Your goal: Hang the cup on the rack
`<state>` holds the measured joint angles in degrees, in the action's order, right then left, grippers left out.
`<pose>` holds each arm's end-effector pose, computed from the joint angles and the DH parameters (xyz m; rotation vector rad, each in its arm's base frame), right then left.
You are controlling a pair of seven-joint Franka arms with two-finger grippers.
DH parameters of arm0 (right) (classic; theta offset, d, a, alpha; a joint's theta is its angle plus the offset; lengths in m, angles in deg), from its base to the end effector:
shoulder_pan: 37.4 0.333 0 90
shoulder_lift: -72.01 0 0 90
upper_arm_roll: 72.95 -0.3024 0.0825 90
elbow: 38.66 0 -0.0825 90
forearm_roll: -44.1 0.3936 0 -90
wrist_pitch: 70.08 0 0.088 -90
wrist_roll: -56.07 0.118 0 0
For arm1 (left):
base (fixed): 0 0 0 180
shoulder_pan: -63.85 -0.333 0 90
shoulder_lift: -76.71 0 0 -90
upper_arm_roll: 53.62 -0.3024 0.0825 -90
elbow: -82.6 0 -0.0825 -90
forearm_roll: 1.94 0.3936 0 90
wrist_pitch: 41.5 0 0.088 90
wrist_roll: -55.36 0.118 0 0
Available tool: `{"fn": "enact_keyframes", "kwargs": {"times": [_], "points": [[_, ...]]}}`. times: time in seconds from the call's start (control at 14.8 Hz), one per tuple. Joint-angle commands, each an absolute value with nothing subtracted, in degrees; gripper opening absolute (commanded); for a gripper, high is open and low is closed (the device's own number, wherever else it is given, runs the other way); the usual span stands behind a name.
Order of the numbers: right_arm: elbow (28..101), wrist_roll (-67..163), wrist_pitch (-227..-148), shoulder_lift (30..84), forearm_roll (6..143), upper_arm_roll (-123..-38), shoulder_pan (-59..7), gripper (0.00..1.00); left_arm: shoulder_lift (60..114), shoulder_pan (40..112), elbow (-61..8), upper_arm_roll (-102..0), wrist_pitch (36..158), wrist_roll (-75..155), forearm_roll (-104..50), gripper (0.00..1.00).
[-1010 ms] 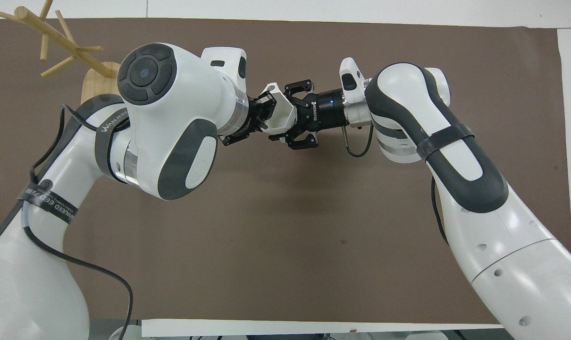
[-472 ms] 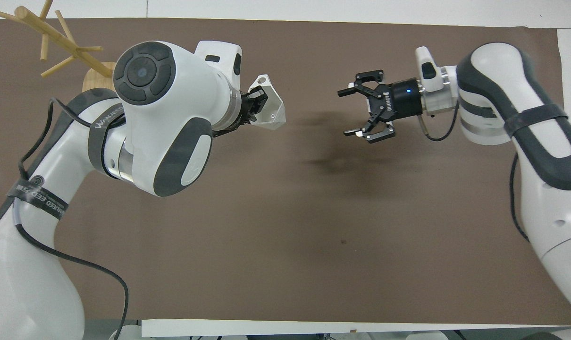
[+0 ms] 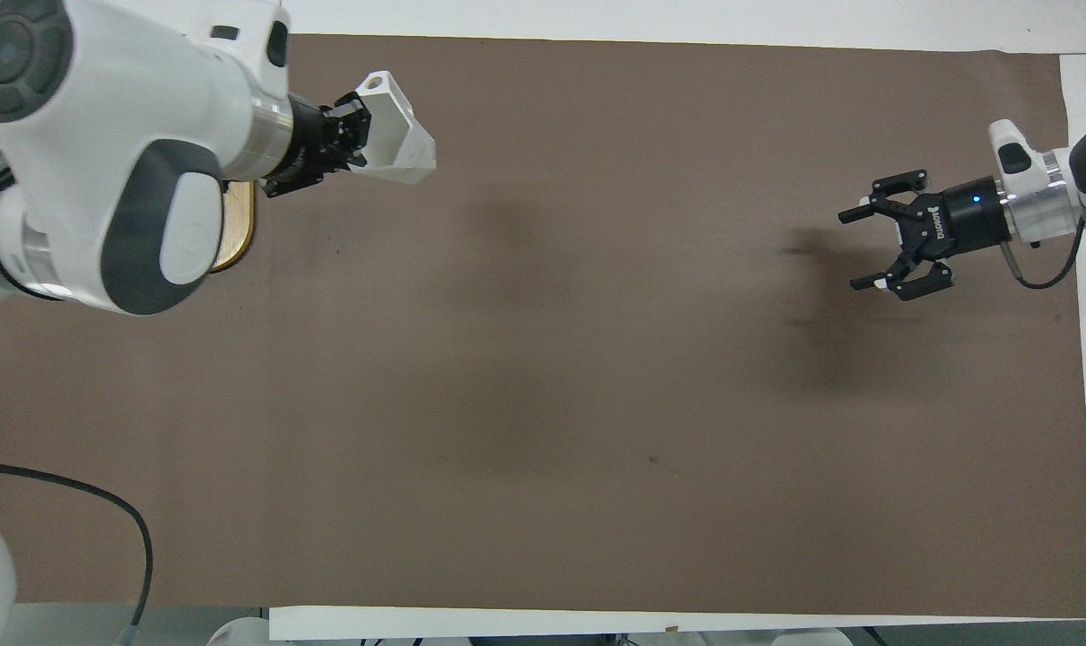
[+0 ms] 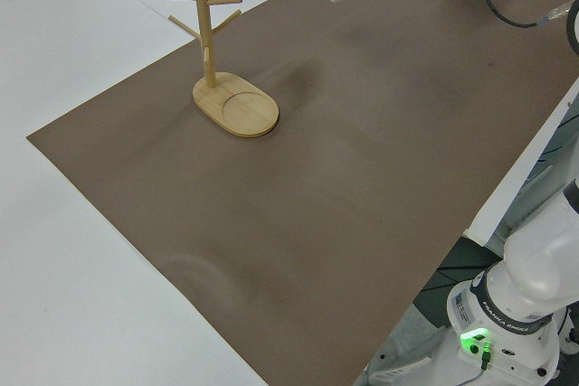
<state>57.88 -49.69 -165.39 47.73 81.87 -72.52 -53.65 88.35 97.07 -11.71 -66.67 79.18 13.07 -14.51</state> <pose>0.6134 -0.1135 0.3190 -1.9050 -1.5064 -0.4389 0.6093 -0.2480 0.4959 2.7874 0.6566 0.2060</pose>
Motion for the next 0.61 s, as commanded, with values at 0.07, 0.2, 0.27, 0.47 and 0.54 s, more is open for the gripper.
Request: {"fn": "enact_keyframes", "kwargs": {"times": [0.07, 0.2, 0.27, 0.47, 0.54], "points": [[58.4, -27.3, -169.6, 59.9, 66.7, -73.3, -52.4, 0.99, 80.2, 93.6, -27.9, -66.2, 94.5, 19.7, -14.5, 0.0], [58.1, -14.7, -168.2, 63.9, 61.7, -73.6, -52.2, 0.99, 77.2, 94.1, -39.9, -65.8, 115.7, 19.6, -14.7, 0.0], [57.8, -9.6, -167.5, 66.2, 59.2, -73.9, -51.9, 0.99, 76.5, 94.2, -43.6, -65.8, 123.4, 19.6, -14.7, 0.0], [51.7, 5.7, -160.7, 69.5, 47.6, -74.4, -47.4, 0.99, 76.4, 94.0, -46.4, -65.5, 130.5, 19.5, -19.9, 0.0], [48.2, 11.2, -156.3, 69.4, 44.9, -74.4, -46.3, 0.99, 76.6, 94.0, -46.3, -65.5, 131.0, 19.5, -23.5, 0.0]]}}
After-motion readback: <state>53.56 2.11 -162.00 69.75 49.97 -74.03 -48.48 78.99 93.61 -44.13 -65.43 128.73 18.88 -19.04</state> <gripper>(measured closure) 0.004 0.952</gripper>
